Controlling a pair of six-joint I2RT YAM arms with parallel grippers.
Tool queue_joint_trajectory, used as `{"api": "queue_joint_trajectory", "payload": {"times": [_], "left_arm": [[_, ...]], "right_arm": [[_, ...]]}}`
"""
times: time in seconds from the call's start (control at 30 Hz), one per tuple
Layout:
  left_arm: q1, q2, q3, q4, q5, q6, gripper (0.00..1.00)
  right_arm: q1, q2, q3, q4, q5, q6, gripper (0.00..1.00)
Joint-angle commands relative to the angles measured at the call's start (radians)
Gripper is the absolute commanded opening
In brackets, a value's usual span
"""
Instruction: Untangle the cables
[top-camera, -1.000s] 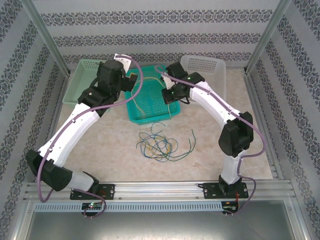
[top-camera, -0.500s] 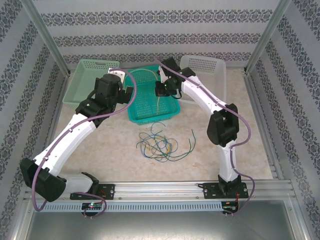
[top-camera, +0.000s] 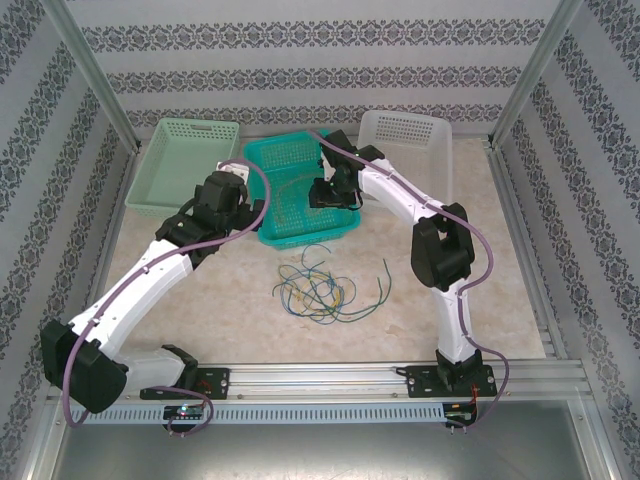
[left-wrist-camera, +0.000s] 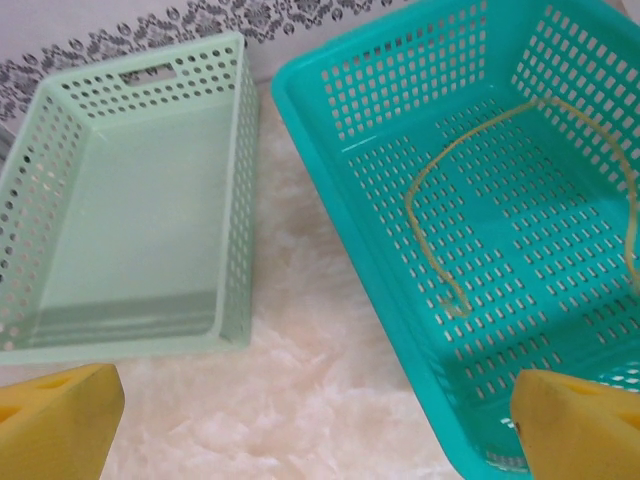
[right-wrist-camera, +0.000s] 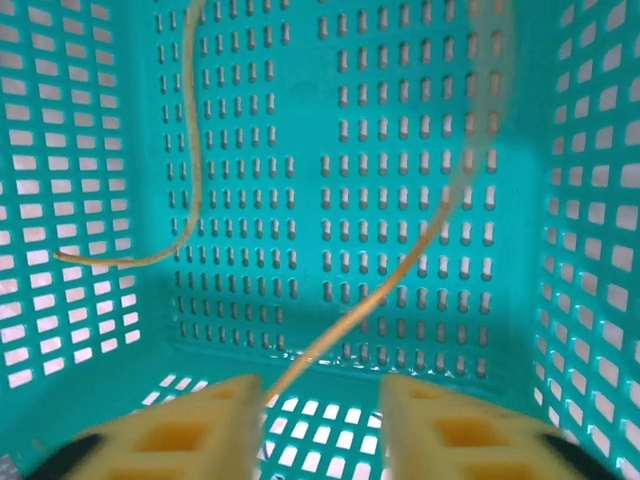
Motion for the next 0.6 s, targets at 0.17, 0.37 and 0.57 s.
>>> {"api": "queue_joint_trajectory", "payload": {"times": [0.17, 0.37, 0.57], "left_arm": [[0.007, -0.052, -0.108, -0.042, 0.120, -0.087, 1.00], [0.007, -0.104, -0.235, -0.014, 0.290, -0.151, 0.98], [0.005, -0.118, -0.341, 0.037, 0.462, -0.156, 0.90]], "right_arm": [[0.002, -0.145, 0.018, -0.012, 0.096, -0.053, 0.77], [0.026, -0.289, -0.065, 0.010, 0.104, -0.087, 0.77], [0.072, -0.490, -0.424, 0.145, 0.083, -0.024, 0.69]]}}
